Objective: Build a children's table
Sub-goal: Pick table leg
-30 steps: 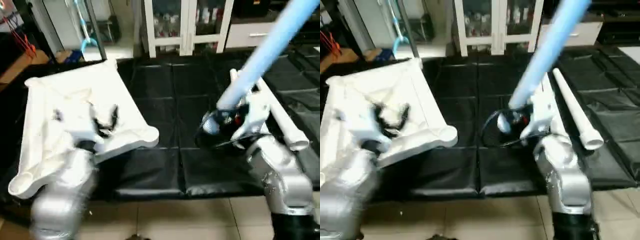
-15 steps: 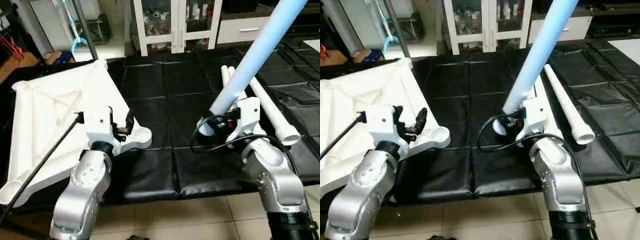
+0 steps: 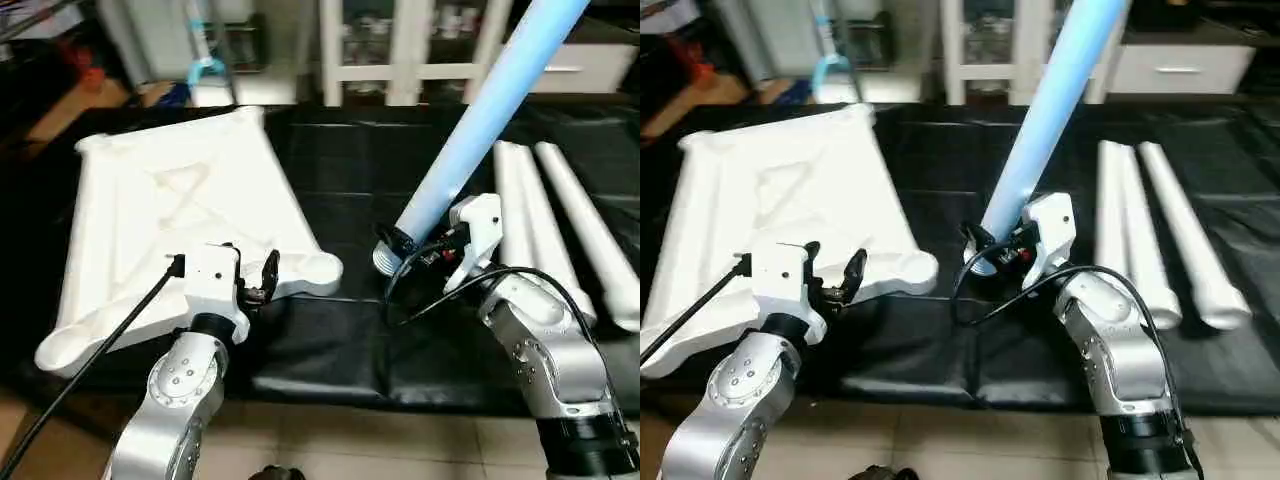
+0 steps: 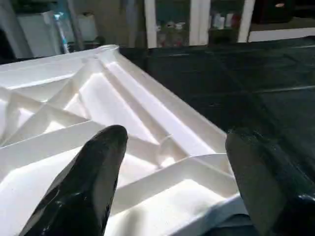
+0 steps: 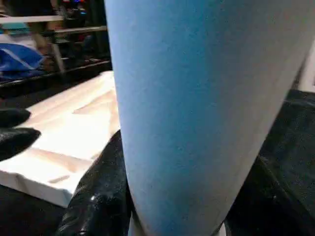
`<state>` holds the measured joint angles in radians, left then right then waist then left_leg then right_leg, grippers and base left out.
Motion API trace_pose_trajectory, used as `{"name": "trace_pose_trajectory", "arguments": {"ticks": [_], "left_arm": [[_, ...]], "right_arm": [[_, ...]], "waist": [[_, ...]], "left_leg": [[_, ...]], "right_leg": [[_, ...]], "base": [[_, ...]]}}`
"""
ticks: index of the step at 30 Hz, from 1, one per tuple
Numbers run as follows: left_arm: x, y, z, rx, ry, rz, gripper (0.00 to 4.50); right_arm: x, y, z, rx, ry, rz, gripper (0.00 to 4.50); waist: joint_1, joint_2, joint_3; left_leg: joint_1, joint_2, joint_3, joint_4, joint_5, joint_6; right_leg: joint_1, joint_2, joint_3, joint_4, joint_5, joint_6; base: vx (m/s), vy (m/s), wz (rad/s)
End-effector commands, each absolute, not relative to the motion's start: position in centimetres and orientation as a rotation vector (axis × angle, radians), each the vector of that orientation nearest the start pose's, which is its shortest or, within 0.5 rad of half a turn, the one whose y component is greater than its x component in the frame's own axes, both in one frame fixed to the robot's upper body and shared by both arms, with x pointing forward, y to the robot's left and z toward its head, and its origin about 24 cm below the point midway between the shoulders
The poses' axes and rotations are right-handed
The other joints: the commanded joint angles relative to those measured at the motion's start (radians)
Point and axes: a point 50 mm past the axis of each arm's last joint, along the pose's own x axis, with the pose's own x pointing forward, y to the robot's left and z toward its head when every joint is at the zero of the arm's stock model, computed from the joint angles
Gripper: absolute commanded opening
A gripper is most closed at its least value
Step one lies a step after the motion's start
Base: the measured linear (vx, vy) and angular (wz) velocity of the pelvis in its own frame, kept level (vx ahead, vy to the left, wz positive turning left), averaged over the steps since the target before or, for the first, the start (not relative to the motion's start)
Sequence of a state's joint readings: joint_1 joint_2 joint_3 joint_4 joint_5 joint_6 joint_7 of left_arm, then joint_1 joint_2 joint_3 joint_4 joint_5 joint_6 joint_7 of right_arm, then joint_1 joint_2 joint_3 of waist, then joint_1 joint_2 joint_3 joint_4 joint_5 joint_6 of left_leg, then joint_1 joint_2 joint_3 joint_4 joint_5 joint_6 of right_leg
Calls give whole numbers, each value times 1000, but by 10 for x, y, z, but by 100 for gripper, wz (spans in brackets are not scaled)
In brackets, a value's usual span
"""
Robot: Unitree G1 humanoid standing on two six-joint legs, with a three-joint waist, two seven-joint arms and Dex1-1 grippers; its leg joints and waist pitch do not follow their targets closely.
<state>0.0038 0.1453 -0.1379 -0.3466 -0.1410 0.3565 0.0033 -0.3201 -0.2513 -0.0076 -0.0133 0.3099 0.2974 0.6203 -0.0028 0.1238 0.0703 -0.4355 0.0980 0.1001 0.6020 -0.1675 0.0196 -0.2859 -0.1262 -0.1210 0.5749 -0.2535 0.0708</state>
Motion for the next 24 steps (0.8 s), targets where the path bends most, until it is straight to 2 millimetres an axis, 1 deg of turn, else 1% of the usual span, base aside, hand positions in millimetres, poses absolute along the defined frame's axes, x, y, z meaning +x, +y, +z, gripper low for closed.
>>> {"name": "trace_pose_trajectory", "arguments": {"ticks": [1, 2, 3, 4, 5, 6, 7, 8, 9, 10, 11, 12, 13, 14, 15, 16, 17, 18, 19, 20, 21, 22, 23, 24], "left_arm": [[247, 130, 85, 20, 23, -204, 362], [247, 129, 85, 16, 22, -210, 362], [247, 129, 85, 16, 22, -210, 362], [247, 128, 86, 13, 21, -212, 362], [247, 128, 86, 1, 19, -211, 362], [248, 128, 87, -4, 17, -208, 362], [249, 127, 88, -15, 13, -204, 362], [250, 127, 89, -15, 7, -200, 362], [250, 127, 89, -13, 6, -200, 362], [250, 127, 88, -14, 6, -198, 362], [250, 127, 88, -15, 6, -196, 362], [250, 127, 88, -15, 5, -192, 362], [250, 127, 88, -15, 5, -191, 362], [251, 127, 88, -15, 5, -189, 362], [251, 127, 88, -16, 3, -187, 362], [251, 127, 88, -17, 1, -185, 362], [251, 127, 88, -18, -1, -182, 362], [251, 127, 88, -18, -1, -182, 362], [252, 127, 89, -18, -2, -182, 362], [252, 127, 88, -18, -1, -185, 362], [252, 127, 88, -17, 0, -187, 362], [252, 126, 87, -13, 5, -196, 362], [252, 126, 87, -13, 7, -199, 362], [253, 126, 86, -14, 14, -204, 362]], "right_arm": [[301, -147, 119, 31, -77, 729, 188], [301, -148, 119, 25, -78, 730, 188], [301, -148, 119, 25, -78, 730, 188], [301, -149, 119, 21, -78, 732, 188], [301, -150, 119, 18, -78, 736, 188], [301, -150, 119, 18, -77, 739, 188], [300, -151, 119, 16, -76, 746, 188], [299, -151, 119, 11, -74, 759, 188], [299, -151, 119, 9, -73, 763, 188], [299, -151, 118, 7, -72, 767, 188], [299, -152, 118, 6, -70, 770, 188], [299, -152, 118, 6, -69, 774, 188], [299, -152, 118, 5, -68, 775, 188], [300, -151, 117, 4, -68, 777, 188], [300, -151, 117, 5, -67, 779, 188], [300, -151, 117, 4, -68, 783, 188], [301, -150, 117, 3, -68, 788, 188], [301, -150, 117, 2, -68, 789, 188], [301, -150, 117, 0, -68, 790, 188], [301, -151, 116, 3, -64, 784, 188], [301, -151, 116, 5, -62, 779, 188], [302, -153, 115, 23, -57, 768, 188], [302, -153, 115, 26, -56, 766, 188], [302, -154, 115, 28, -55, 765, 188]], "waist": [[-14, 3, -55], [-30, 10, -55], [-40, 9, -51], [-43, 6, -51], [-49, -14, -55], [-24, -32, -48], [-10, -47, -54], [5, -60, -64], [11, -44, -61], [-1, -37, -65], [-28, -8, -71], [-89, 14, -94], [-84, 10, -100], [-76, 4, -90], [-71, 3, -85], [-57, -13, -71], [-51, -49, -52], [-20, -82, -27], [-3, -102, -35], [-1, -107, -48], [7, -92, -48], [19, -92, -37], [27, -85, -46], [36, -58, -56]], "left_leg": [[70, 74, -92, -120, -565, 65], [111, 77, -130, -119, -530, 140], [127, 70, -162, -121, -511, 197], [132, 63, -179, -121, -492, 223], [124, 44, -201, -115, -412, 276], [33, -7, -158, -86, -291, 266], [-14, -20, -115, -44, -216, 250], [-52, 4, -75, 28, -137, 233], [-54, 25, -74, 37, -114, 215], [-48, 33, -71, 4, -57, 219], [71, 44, -136, -65, -52, 302], [217, 75, -254, -54, 21, 495], [230, 90, -278, -42, 105, 526], [202, 100, -291, -44, 222, 504], [183, 84, -281, -56, 233, 467], [143, 73, -260, -88, 148, 372], [101, 106, -197, -117, -132, 271], [75, 51, -132, -107, -425, 182], [85, -5, -82, -26, -446, 142], [24, -20, -51, 142, -250, 118], [0, -23, -56, 151, -176, 96], [-6, -13, -57, 144, -145, 66], [6, -1, -48, 106, -125, 64], [20, 17, -38, 39, -64, 63]], "right_leg": [[11, 3, 12, -53, -280, -138], [-12, 26, 13, -21, -209, -136], [-19, 35, 24, -2, -175, -112], [-22, 36, 32, 6, -159, -95], [-14, 27, 55, 3, -121, -63], [64, -34, 84, -61, -93, -41], [107, -82, 97, -94, -78, -18], [141, -154, 98, -123, -33, 48], [147, -169, 84, -131, -44, 57], [146, -99, 27, -111, -24, 71], [89, 39, -22, -29, -72, 59], [-46, 103, -4, 97, -243, 25], [-73, 96, 23, 123, -265, 6], [-97, 81, 64, 152, -218, 7], [-93, 84, 71, 162, -188, 21], [-77, 81, 103, 159, -101, 23], [-58, 50, 142, 134, -17, 6], [-49, 1, 186, -6, -112, -31], [-35, -53, 243, -70, -324, -27], [44, -129, 307, -100, -554, -111], [56, -106, 295, -87, -599, -121], [43, -65, 283, -86, -610, -171], [54, -25, 262, -81, -532, -261], [48, 28, 221, -63, -359, -299]], "base": [[64, 21, 40], [82, 8, 41], [44, -4, 20], [87, -4, 39], [77, -19, 34], [77, -19, 34], [62, -36, 31], [75, -22, 35], [142, 2, 52], [115, 19, 35], [151, 40, 28], [127, 8, 28], [127, 8, 28], [67, -15, 30], [0, 0, 0], [35, -13, 31], [26, -34, 24], [14, -87, 45], [2, -80, 27], [20, -65, 13], [0, 0, 0], [0, 0, 0], [0, 0, 0], [69, 73, 30]]}}
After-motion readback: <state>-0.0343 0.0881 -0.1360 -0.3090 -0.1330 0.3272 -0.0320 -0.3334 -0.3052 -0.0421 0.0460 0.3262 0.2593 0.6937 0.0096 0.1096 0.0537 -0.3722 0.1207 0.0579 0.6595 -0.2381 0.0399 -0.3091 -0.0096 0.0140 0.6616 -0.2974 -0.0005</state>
